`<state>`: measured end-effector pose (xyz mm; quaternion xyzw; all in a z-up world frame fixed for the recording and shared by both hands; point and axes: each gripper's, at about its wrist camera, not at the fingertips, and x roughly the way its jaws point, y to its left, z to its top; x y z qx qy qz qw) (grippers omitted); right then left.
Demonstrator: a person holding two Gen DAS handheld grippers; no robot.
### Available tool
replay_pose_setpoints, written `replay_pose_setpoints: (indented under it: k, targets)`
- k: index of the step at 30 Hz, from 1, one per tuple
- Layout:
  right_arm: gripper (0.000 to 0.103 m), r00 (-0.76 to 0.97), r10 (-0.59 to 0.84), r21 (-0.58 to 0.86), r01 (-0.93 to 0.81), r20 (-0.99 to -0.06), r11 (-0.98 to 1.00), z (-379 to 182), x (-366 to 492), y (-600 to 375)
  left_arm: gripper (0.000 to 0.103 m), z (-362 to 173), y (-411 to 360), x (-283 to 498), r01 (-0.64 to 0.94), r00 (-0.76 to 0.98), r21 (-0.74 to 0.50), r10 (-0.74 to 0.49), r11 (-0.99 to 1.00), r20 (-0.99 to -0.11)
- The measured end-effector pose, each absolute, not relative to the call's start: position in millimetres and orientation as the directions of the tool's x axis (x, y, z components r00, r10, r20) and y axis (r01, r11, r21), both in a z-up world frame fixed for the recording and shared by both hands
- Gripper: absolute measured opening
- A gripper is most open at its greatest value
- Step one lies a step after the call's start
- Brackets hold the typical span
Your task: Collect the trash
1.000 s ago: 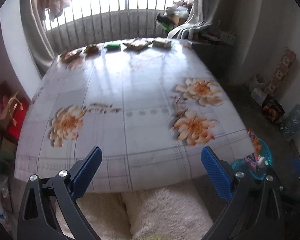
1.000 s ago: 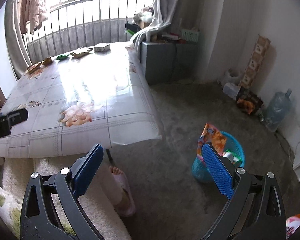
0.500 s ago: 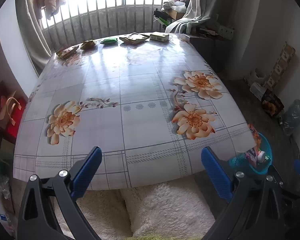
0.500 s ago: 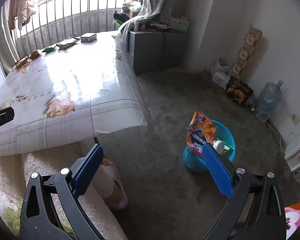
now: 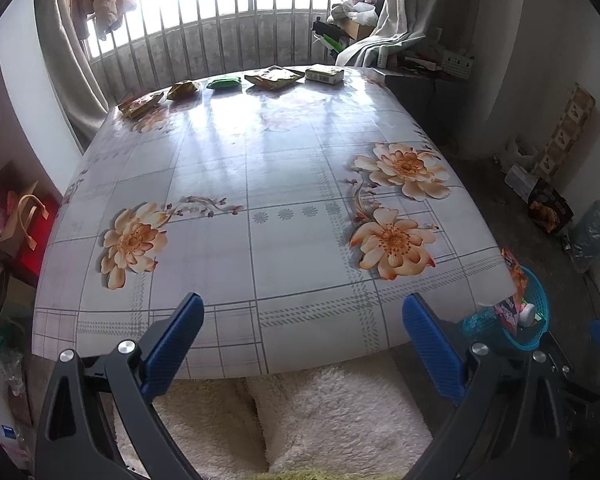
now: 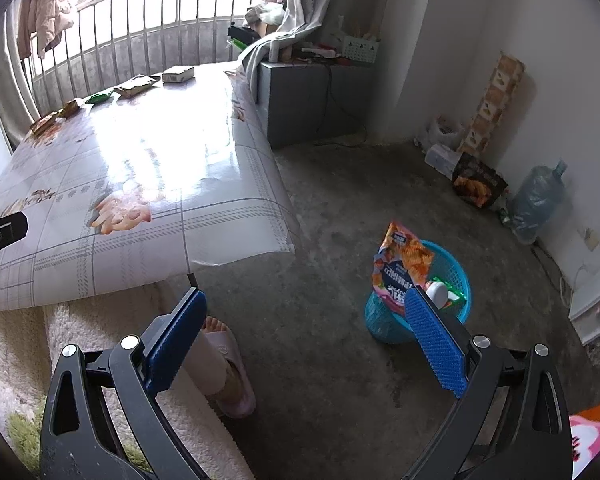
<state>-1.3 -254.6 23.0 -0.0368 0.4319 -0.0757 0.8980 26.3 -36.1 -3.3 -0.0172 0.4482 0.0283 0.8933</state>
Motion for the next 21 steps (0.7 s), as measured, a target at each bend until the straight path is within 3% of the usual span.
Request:
replay_pose_setpoints:
  k: [21]
  targets:
    - [0.095,0.627,-0.171,-0.150,0.087,-0.760,0.985,27.4,0.3,-248.9,0.097,-6.0,-34.5,25.4,-0.067,0.590,-0.005,0.035,0.998,-0.807]
